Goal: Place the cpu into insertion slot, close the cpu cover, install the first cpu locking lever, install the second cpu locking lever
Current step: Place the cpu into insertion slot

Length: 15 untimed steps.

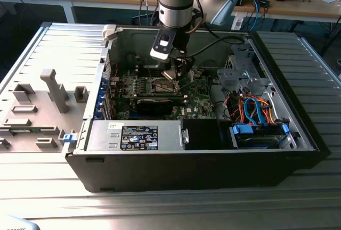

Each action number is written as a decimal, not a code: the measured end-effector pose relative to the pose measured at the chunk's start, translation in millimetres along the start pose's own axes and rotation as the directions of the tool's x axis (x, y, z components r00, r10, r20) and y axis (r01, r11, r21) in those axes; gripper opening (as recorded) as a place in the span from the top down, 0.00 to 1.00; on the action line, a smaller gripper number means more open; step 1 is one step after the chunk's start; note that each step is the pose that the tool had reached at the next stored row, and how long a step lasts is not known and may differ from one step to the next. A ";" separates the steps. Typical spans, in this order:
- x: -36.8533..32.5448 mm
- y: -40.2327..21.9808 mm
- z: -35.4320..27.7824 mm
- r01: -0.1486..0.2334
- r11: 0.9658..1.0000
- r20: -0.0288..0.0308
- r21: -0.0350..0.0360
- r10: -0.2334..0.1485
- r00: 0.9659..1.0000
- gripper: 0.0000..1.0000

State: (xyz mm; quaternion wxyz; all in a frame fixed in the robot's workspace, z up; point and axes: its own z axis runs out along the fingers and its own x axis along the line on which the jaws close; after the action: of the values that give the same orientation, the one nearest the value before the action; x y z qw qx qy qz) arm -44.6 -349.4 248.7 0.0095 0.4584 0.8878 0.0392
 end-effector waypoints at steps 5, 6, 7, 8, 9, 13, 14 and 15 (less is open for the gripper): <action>0.0 0.0 0.0 -0.013 1.000 0.001 0.000 0.013 1.000 0.46; 0.0 0.0 0.0 -0.015 1.000 0.001 0.000 0.015 1.000 0.46; 0.0 0.0 0.0 -0.017 1.000 0.001 0.000 0.017 1.000 0.46; 0.0 0.0 0.0 -0.022 1.000 0.002 0.000 0.022 1.000 0.46; 0.0 0.0 0.0 -0.025 1.000 0.002 -0.001 0.025 1.000 0.46; 0.0 0.0 0.0 -0.038 0.999 0.003 -0.001 0.038 0.999 0.46; 0.0 0.0 0.0 -0.041 0.999 0.003 -0.001 0.041 0.999 0.46; 0.0 0.0 0.0 -0.044 0.999 0.003 -0.001 0.044 0.999 0.46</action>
State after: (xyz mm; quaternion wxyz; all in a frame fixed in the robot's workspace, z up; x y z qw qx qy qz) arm -44.6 -349.3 248.7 0.0104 0.4778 0.8775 0.0391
